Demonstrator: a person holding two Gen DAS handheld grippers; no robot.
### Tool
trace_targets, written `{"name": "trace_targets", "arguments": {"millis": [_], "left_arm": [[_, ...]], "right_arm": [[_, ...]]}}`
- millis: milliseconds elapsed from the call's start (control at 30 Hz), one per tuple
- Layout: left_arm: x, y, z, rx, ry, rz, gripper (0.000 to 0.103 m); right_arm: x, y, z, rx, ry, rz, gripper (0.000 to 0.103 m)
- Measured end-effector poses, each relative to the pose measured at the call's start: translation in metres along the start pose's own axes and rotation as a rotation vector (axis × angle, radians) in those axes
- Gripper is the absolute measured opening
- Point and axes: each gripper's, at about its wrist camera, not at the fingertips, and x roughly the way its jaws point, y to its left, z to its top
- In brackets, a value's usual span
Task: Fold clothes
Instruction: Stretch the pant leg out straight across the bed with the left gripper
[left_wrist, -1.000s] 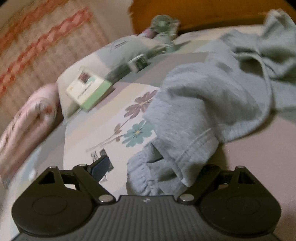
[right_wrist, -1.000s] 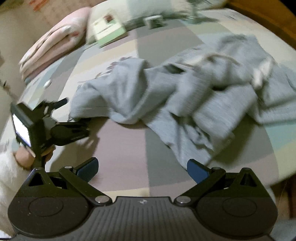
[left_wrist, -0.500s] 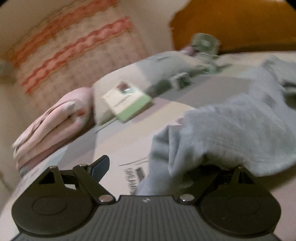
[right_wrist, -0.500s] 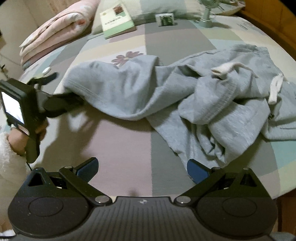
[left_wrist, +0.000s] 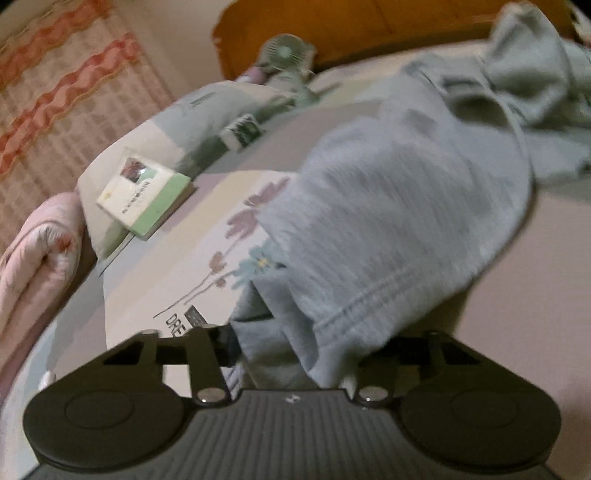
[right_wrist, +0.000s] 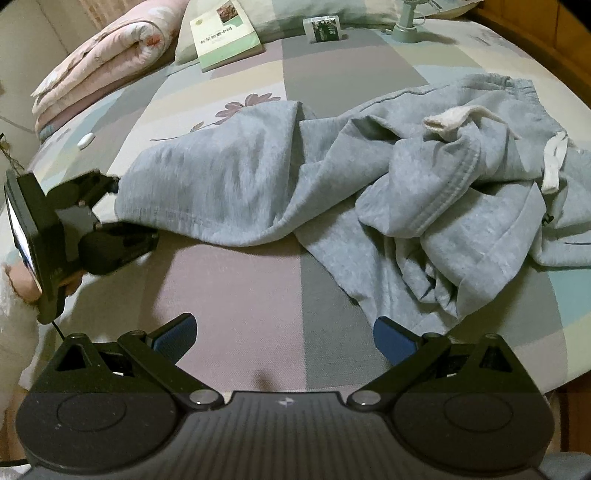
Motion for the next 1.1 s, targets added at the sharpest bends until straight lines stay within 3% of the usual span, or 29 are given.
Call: {"name": "trace_targets", "arguments": {"millis": [100, 233, 567, 867, 1100], "left_arm": [[0.001, 0.002, 0.0, 0.046, -0.003, 0.022, 0.018], [0.003, 0.023, 0.006, 0.057, -0.014, 0.078, 0.015], [0.031, 0.104, 0.012, 0.099, 0.059, 0.344, 0.011], [0.052, 0.169, 0.01, 0.094, 0.13, 0.483, 0.007], [0.058, 0.211, 0.027, 0.043, 0.117, 0.547, 0.007]], "right_arm": [[0.002, 0.001, 0.0, 0.001, 0.003, 0.0, 0.103], [0.003, 0.002, 0.002, -0.001, 0.001, -0.001, 0.103], [0.002, 0.002, 0.001, -0.001, -0.004, -0.006, 0.103], [0.007, 0.001, 0.004, 0.005, 0.003, -0.006, 0.103], [0.009, 0.0, 0.006, 0.015, 0.004, -0.011, 0.103]]}}
